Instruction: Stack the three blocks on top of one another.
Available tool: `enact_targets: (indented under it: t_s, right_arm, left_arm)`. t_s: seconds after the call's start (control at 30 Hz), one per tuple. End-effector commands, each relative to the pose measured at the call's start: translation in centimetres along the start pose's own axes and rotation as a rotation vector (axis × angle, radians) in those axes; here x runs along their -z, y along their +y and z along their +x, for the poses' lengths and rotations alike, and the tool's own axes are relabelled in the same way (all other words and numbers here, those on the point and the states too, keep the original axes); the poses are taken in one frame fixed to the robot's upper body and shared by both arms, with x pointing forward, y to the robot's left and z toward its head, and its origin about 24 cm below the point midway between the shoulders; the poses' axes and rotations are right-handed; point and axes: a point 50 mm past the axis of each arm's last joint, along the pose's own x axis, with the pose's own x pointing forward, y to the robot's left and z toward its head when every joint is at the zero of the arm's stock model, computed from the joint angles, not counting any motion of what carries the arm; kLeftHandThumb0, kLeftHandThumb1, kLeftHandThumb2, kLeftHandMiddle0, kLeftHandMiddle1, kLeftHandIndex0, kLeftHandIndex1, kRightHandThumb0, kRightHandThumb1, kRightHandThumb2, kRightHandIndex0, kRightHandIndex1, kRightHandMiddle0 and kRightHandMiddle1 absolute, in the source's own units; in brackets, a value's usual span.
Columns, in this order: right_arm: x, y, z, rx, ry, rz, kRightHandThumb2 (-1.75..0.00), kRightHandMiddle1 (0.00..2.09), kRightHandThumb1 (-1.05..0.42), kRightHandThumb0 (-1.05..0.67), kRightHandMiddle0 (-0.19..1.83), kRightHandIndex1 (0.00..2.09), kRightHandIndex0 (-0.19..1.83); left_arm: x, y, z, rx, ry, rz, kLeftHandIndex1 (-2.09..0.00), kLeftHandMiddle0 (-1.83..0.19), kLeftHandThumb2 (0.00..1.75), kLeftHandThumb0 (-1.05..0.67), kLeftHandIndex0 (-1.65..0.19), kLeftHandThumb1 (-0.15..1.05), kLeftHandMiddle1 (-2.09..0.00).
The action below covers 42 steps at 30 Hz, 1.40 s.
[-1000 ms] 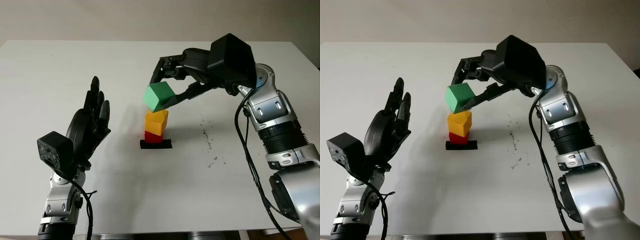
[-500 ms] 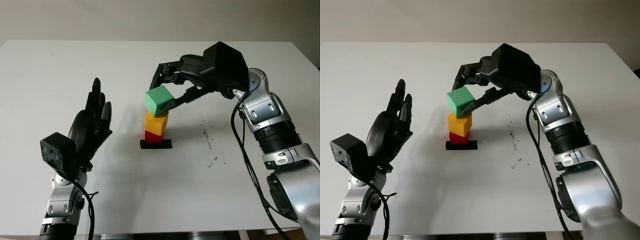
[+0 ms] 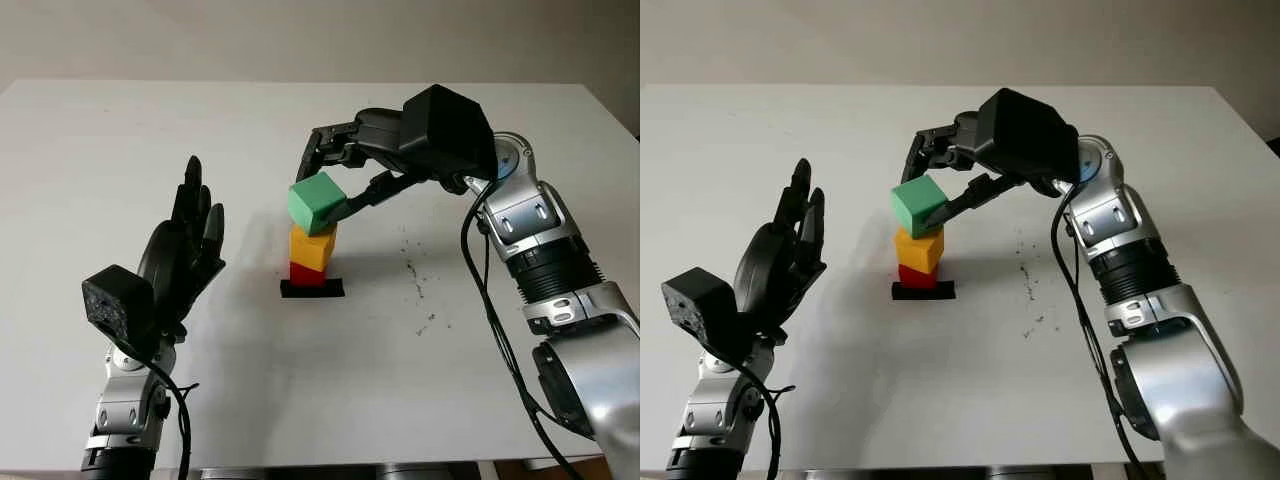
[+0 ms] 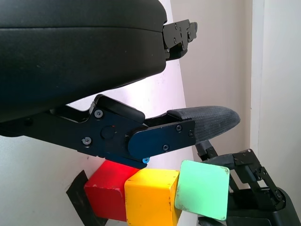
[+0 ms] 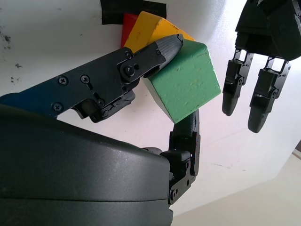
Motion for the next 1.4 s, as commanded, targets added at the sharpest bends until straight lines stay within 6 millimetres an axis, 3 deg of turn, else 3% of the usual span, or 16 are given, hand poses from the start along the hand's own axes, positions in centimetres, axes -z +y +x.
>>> enact_targets:
  t_s: [0.0, 0.2, 0.37, 0.47, 0.63, 0.77, 1.1, 1.23, 1.3, 1.37]
  right_arm:
    - [-0.7, -0.1, 0.1, -0.006, -0.012, -0.022, -0.05, 1.49, -0.93, -0.47, 0.37, 0.05, 0.26]
    - [-0.7, 0.2, 0.2, -0.024, 0.012, -0.095, -0.06, 1.46, -0.94, -0.52, 0.33, 0.05, 0.25]
    - [-0.7, 0.5, 0.2, -0.047, 0.049, -0.153, -0.05, 1.25, -0.92, -0.55, 0.20, 0.02, 0.16]
    - [-0.7, 0.6, 0.0, -0.057, 0.055, -0.187, -0.05, 0.97, -0.91, -0.59, 0.14, 0.03, 0.11]
    - [-0.9, 0.7, -0.2, -0.076, 0.045, -0.204, -0.05, 0.32, -0.87, -0.69, 0.02, 0.02, -0.12]
    - [-1.0, 0.6, -0.4, -0.080, 0.023, -0.220, -0.05, 0.06, -0.87, -0.83, -0.16, 0.00, -0.19]
    - [-1.6, -1.0, -2.6, 0.025, -0.076, -0.171, -0.06, 0.00, -0.88, -0.96, -0.19, 0.00, -0.19]
    - [-1.6, -1.7, -4.7, 0.214, -0.143, -0.078, -0.08, 0.00, -0.96, -0.93, -0.19, 0.00, -0.19]
    - [-0.9, -1.3, -5.8, 0.331, -0.150, -0.004, -0.18, 0.00, -1.03, -0.85, -0.19, 0.00, -0.19]
    - [0.6, -0.3, -6.8, 0.437, -0.133, 0.058, -0.40, 0.00, -1.04, -0.77, -0.19, 0.00, -0.19]
  left_arm:
    - [-0.2, -0.1, 0.0, 0.007, -0.018, 0.010, 0.00, 0.19, 0.65, -0.80, 0.19, 1.05, -0.01]
    - [-0.2, -0.1, 0.0, 0.003, -0.017, 0.002, 0.00, 0.19, 0.64, -0.80, 0.19, 1.05, -0.02]
    - [-0.3, 0.0, -0.1, 0.005, -0.015, 0.009, 0.00, 0.19, 0.64, -0.81, 0.19, 1.05, -0.01]
    - [-0.3, 0.0, -0.1, 0.004, -0.016, -0.001, 0.00, 0.19, 0.63, -0.80, 0.19, 1.05, -0.01]
    - [-0.3, 0.0, 0.0, 0.004, -0.017, 0.001, 0.00, 0.19, 0.62, -0.81, 0.19, 1.05, -0.02]
    - [-0.2, 0.1, 0.0, 0.008, -0.016, 0.011, 0.00, 0.19, 0.63, -0.81, 0.19, 1.05, -0.02]
    - [-0.2, 0.2, 0.0, 0.007, -0.013, 0.002, 0.00, 0.19, 0.63, -0.81, 0.19, 1.05, -0.02]
    - [-0.2, 0.3, 0.0, 0.007, -0.015, -0.001, 0.00, 0.19, 0.62, -0.80, 0.19, 1.05, -0.02]
    - [-0.2, 0.5, 0.0, 0.012, -0.016, 0.005, 0.00, 0.19, 0.63, -0.80, 0.19, 1.05, -0.02]
    - [-0.2, 0.6, 0.0, 0.010, -0.014, 0.008, 0.00, 0.19, 0.64, -0.80, 0.19, 1.05, -0.01]
